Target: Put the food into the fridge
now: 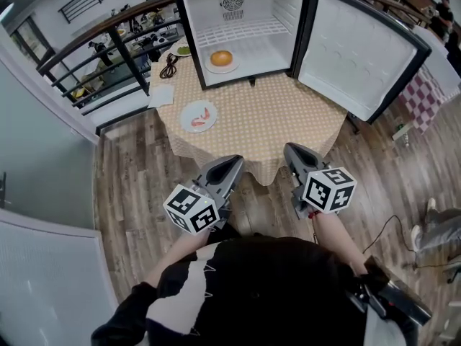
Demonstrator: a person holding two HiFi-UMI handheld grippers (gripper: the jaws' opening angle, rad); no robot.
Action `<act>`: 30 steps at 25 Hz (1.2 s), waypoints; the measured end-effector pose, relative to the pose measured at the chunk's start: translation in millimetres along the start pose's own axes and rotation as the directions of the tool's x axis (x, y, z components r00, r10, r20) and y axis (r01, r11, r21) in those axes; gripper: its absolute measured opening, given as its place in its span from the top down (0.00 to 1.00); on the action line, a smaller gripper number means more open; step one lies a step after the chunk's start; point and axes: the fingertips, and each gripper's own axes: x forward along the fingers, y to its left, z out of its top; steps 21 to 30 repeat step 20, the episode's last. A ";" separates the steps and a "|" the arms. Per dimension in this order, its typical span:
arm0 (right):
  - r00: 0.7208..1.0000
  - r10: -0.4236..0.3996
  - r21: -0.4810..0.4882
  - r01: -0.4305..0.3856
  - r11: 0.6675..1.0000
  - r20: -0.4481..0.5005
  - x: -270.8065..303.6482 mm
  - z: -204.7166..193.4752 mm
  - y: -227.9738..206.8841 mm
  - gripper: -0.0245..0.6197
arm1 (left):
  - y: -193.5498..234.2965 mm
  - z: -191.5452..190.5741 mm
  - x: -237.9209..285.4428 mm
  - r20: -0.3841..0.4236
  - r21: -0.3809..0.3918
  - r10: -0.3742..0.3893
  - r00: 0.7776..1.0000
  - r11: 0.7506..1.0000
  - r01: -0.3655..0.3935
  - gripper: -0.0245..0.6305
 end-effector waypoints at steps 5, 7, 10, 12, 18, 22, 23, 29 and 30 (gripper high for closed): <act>1.000 -0.011 0.016 0.011 1.000 0.006 -7.8 -1.7 -4.3 0.94 | -4.2 -1.9 -2.9 0.001 0.002 0.013 1.000 1.000 -0.013 0.94; 1.000 -0.010 0.020 0.010 1.000 0.009 -10.2 -2.4 -5.4 0.94 | -4.6 -1.6 -3.0 0.005 0.004 0.020 1.000 1.000 -0.020 0.94; 1.000 -0.007 0.017 0.007 1.000 0.002 -13.3 -6.6 -6.4 0.94 | -8.3 -2.9 -2.4 0.003 0.006 0.020 1.000 1.000 -0.020 0.94; 1.000 -0.008 0.020 0.008 1.000 0.000 -14.0 -8.3 -7.0 0.94 | -10.4 -4.1 -2.7 -0.001 0.007 0.018 1.000 1.000 -0.018 0.94; 1.000 -0.010 -0.001 0.010 1.000 0.000 -17.7 -7.8 -5.5 0.94 | -14.2 -4.0 -4.2 -0.001 0.011 0.022 1.000 1.000 -0.022 0.94; 1.000 -0.007 -0.001 0.007 1.000 -0.002 -19.0 -8.0 -4.3 0.94 | -15.4 -3.7 -4.9 0.000 0.011 0.025 1.000 1.000 -0.025 0.94; 1.000 -0.007 -0.001 0.007 1.000 -0.002 -19.0 -8.0 -4.3 0.94 | -15.4 -3.7 -4.9 0.000 0.011 0.025 1.000 1.000 -0.025 0.94; 1.000 -0.007 -0.001 0.007 1.000 -0.002 -19.0 -8.0 -4.3 0.94 | -15.4 -3.7 -4.9 0.000 0.011 0.025 1.000 1.000 -0.025 0.94; 1.000 -0.007 -0.001 0.007 1.000 -0.002 -19.0 -8.0 -4.3 0.94 | -15.4 -3.7 -4.9 0.000 0.011 0.025 1.000 1.000 -0.025 0.94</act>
